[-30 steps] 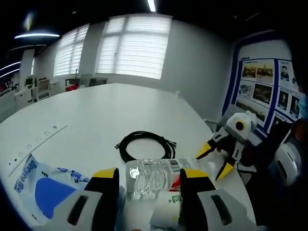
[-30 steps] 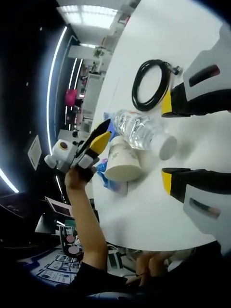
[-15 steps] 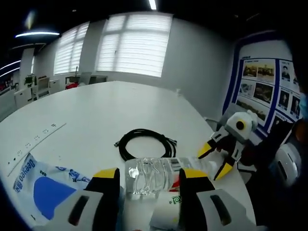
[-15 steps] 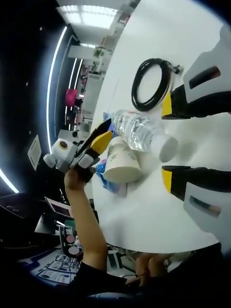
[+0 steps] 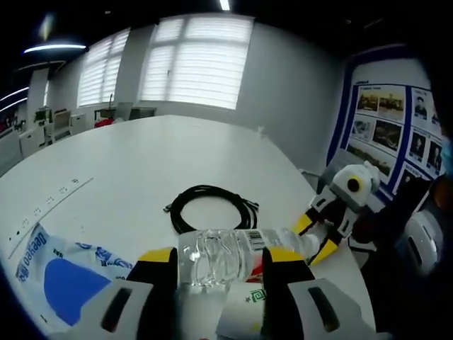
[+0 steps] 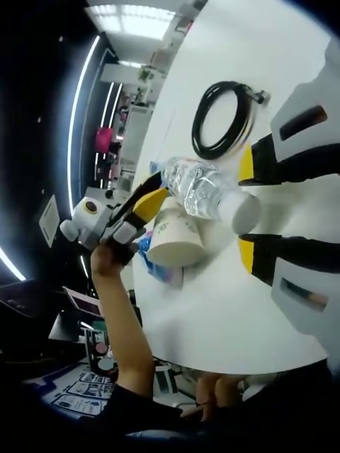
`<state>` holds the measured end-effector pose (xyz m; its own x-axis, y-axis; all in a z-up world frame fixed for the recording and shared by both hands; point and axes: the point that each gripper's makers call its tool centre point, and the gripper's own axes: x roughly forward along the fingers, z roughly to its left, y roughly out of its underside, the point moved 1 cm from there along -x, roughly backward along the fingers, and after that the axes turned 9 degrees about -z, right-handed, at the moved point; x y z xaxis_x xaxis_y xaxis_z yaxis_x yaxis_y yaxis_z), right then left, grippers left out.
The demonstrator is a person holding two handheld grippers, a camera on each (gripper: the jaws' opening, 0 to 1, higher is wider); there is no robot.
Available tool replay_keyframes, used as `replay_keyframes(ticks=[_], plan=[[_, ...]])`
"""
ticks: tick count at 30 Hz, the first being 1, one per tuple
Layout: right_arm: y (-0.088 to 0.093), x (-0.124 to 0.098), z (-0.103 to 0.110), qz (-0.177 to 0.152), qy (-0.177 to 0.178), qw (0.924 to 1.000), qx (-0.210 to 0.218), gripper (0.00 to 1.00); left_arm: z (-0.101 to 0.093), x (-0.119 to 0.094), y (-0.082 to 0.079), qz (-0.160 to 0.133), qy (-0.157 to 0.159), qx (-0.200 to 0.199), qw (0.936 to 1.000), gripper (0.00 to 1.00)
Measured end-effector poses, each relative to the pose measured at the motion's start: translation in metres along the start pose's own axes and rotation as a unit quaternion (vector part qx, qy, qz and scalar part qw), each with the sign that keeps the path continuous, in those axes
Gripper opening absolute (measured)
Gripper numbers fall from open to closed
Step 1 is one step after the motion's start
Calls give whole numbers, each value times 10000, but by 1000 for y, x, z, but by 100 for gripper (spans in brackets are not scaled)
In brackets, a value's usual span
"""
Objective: Arrange the tabletop items into an orderly group along one side of the table until the central work area is clear of visible clutter.
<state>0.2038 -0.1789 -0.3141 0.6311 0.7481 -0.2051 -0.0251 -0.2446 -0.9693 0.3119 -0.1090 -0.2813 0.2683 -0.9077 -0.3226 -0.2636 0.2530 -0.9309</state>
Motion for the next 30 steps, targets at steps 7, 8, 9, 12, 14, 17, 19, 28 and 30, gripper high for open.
replay_keyframes(ticks=[7, 8, 9, 12, 14, 17, 19, 28, 30], plan=[[0, -1, -1, -29, 50, 10000, -18, 23, -2, 0, 1, 4, 13, -36, 10000, 49], [0, -1, -1, -32, 69, 10000, -37, 23, -3, 0, 1, 7, 12, -35, 10000, 49], [0, -1, -1, -33, 75, 10000, -39, 23, -3, 0, 1, 6, 11, -39, 10000, 49], [0, -1, -2, -30, 91, 9999, -47, 23, -4, 0, 1, 13, 10, -27, 10000, 49], [-1, -1, -2, -19, 111, 9999, -59, 23, -4, 0, 1, 13, 11, -26, 10000, 49], [-2, -2, -3, -49, 151, 9999, -50, 22, -4, 0, 1, 4, 23, -49, 10000, 50], [-4, -3, -4, -72, 175, 9998, -43, 22, -4, -1, 2, -5, 44, -75, 10000, 50], [-9, -5, -9, -145, 278, 9995, -40, 22, -6, -1, 3, -6, 107, -59, 9999, 52], [-13, -5, -12, -188, 306, 9993, -33, 22, -6, -1, 4, 21, 105, -26, 9999, 52]])
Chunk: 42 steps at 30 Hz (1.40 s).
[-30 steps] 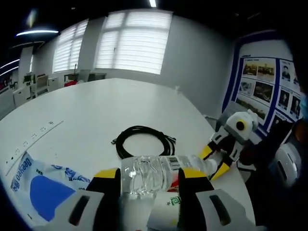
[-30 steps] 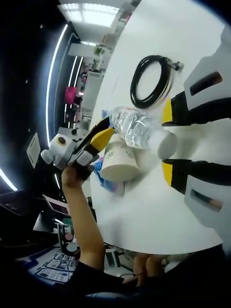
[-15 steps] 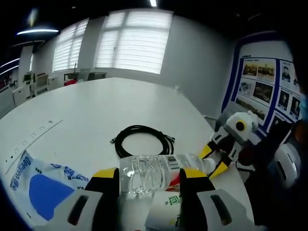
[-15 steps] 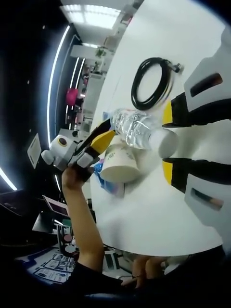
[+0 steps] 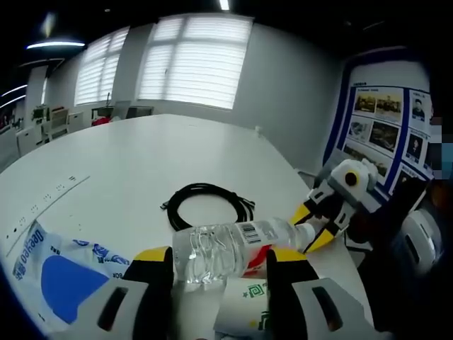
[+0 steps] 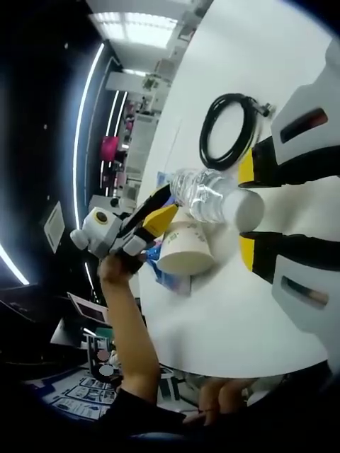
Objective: Arrange the tabletop items into an orderly group along one side of the table until the central work area is clear of visible clutter.
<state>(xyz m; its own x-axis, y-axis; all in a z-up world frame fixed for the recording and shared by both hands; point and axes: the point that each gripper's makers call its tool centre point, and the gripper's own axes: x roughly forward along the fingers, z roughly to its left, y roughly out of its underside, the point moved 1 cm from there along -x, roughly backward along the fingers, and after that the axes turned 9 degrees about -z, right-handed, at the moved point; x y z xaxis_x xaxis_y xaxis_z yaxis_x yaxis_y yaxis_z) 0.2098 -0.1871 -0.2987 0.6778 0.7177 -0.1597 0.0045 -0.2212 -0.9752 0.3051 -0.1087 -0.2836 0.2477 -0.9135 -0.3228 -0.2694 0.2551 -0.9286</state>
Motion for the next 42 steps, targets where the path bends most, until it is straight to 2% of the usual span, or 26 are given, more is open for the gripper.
replay_keyframes(ticks=[42], plan=[[-41, 1, -21, -383, 336, 9985, -178, 20, 7, -1, 2, 122, 42, 138, 9998, 57]])
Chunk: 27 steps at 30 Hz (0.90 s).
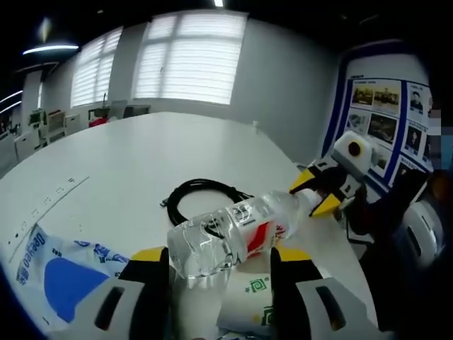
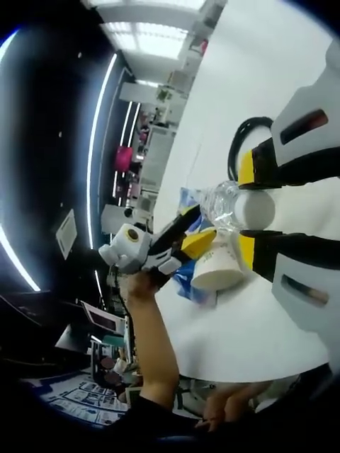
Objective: Arrange the tabletop items into an orderly group along one side of the table until the central work area is clear of visible clutter.
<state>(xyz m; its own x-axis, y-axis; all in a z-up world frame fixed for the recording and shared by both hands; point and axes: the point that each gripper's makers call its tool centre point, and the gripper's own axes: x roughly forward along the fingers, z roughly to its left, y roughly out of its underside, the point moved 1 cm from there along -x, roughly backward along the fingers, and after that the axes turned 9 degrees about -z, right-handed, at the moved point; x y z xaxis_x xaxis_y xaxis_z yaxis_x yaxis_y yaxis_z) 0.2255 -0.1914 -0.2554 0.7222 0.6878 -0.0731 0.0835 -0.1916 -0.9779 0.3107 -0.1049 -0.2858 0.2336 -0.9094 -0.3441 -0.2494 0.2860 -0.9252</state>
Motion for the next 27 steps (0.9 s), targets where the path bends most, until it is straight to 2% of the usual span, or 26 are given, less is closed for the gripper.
replay_keyframes(ticks=[27], plan=[[-30, 11, -6, -500, 85, 9987, -35, 20, 8, 3, -2, 143, -103, 69, 9998, 58]])
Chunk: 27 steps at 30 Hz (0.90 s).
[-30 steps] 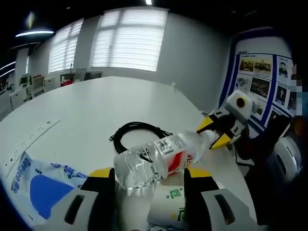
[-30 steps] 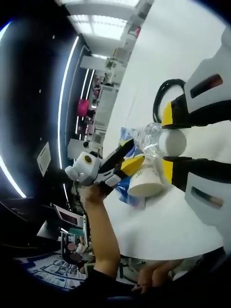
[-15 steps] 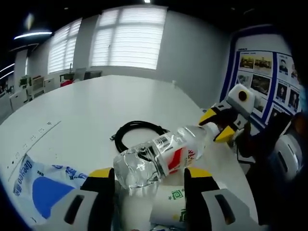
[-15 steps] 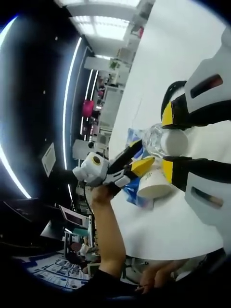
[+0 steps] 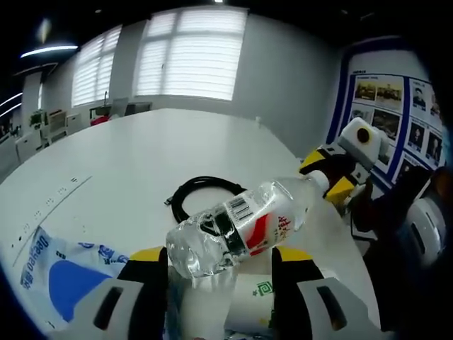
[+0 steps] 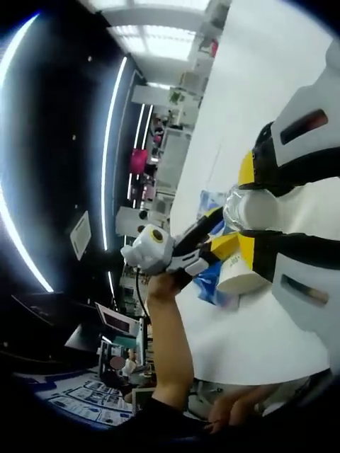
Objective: Arrange the tabletop items into an orderly group along one side of the table until the central work area is clear of visible clutter.
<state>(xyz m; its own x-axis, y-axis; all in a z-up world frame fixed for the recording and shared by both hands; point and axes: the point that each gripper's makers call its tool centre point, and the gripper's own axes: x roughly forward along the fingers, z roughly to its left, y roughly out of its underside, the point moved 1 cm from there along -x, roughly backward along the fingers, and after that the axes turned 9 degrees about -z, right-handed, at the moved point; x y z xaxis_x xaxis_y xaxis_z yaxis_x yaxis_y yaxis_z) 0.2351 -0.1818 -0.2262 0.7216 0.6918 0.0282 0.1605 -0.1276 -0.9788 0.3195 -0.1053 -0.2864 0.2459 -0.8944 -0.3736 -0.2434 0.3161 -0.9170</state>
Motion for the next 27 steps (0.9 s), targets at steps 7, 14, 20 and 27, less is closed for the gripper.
replay_keyframes(ticks=[7, 14, 20, 27], plan=[[-6, 4, -3, -125, 36, 9999, 27, 20, 2, 2, 0, -8, -18, -23, 10000, 59], [-11, 9, -5, -251, 73, 9996, 77, 20, 7, 3, -1, -7, -51, -31, 10000, 59], [-14, 14, -6, -340, 115, 9993, 92, 20, 9, 3, -1, 24, -89, -19, 10000, 60], [-20, 19, -8, -425, 145, 9989, 101, 21, 7, 3, 1, 47, -111, -14, 9999, 60]])
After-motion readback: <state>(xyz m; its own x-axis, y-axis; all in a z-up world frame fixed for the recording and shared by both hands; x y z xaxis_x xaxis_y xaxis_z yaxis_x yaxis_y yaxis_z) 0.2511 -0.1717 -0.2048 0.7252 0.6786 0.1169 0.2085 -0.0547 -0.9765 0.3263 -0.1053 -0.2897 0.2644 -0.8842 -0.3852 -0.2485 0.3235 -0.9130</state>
